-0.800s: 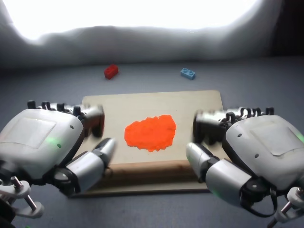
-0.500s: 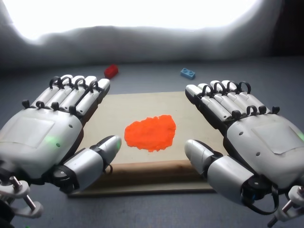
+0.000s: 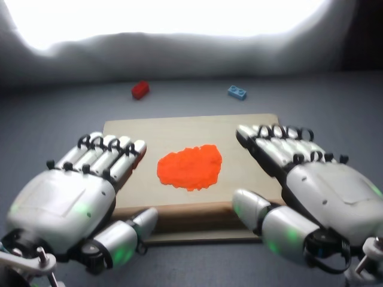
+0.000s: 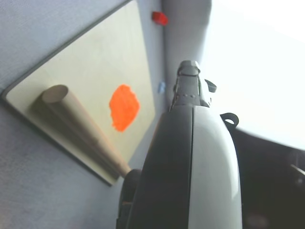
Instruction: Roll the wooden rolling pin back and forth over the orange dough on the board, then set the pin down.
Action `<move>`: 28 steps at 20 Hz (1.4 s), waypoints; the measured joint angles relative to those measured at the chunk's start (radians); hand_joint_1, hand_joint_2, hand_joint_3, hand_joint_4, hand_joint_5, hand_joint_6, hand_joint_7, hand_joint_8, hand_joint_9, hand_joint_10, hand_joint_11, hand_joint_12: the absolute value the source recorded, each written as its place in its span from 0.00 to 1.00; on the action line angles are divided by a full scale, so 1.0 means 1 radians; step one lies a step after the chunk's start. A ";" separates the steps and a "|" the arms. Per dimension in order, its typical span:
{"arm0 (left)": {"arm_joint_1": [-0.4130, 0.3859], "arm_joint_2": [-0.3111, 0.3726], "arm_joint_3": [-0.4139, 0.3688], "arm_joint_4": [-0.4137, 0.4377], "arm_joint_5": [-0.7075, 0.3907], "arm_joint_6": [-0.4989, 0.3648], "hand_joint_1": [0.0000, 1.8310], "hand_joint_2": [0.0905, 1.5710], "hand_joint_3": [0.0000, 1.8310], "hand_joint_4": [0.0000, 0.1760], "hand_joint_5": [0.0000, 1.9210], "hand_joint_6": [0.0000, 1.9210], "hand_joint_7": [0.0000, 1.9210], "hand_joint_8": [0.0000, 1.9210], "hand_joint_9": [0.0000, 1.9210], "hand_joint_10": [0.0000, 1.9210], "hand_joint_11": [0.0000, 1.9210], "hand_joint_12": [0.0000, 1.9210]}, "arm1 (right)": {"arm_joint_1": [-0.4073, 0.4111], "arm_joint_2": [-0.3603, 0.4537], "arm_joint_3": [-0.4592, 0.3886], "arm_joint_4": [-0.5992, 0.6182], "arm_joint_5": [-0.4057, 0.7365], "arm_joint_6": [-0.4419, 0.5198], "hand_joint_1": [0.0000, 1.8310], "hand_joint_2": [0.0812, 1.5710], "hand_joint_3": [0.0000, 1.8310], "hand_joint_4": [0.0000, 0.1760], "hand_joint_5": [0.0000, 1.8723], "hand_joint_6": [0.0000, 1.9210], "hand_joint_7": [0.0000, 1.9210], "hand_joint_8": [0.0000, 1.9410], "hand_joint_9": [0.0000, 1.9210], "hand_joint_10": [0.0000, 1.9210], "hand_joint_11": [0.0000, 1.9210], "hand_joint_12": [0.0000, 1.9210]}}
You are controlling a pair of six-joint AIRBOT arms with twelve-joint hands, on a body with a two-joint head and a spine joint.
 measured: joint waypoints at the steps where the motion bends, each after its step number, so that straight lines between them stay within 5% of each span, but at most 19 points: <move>1: 0.004 -0.011 0.003 -0.007 -0.002 0.000 0.00 0.89 0.02 0.00 0.00 0.00 0.00 0.00 0.00 0.00 0.00 0.00 | -0.006 0.000 0.001 0.001 -0.007 -0.026 0.00 0.90 0.00 0.00 0.03 0.00 0.01 0.00 0.00 0.00 0.00 0.00; 9: 0.016 -0.069 0.042 -0.016 -0.046 0.004 0.00 0.85 0.00 0.00 0.00 0.00 0.00 0.00 0.00 0.00 0.00 0.00 | 0.008 -0.100 0.051 0.026 -0.006 -0.254 0.00 0.88 0.00 0.00 0.01 0.01 0.01 0.00 0.00 0.00 0.00 0.00; 17: 0.063 -0.108 0.063 -0.012 -0.088 -0.026 0.00 0.93 0.03 0.00 0.00 0.00 0.00 0.00 0.00 0.00 0.00 0.00 | -0.006 -0.237 0.076 0.018 0.127 -0.350 0.00 0.97 0.03 0.00 0.03 0.01 0.02 0.00 0.01 0.00 0.00 0.00; 28: 0.078 -0.164 0.114 0.003 -0.100 -0.052 0.00 0.99 0.02 0.00 0.00 0.00 0.00 0.00 0.00 0.00 0.00 0.00 | -0.069 -0.401 0.241 -0.079 0.288 -0.389 0.00 1.00 0.04 0.00 0.06 0.00 0.05 0.00 0.02 0.00 0.00 0.00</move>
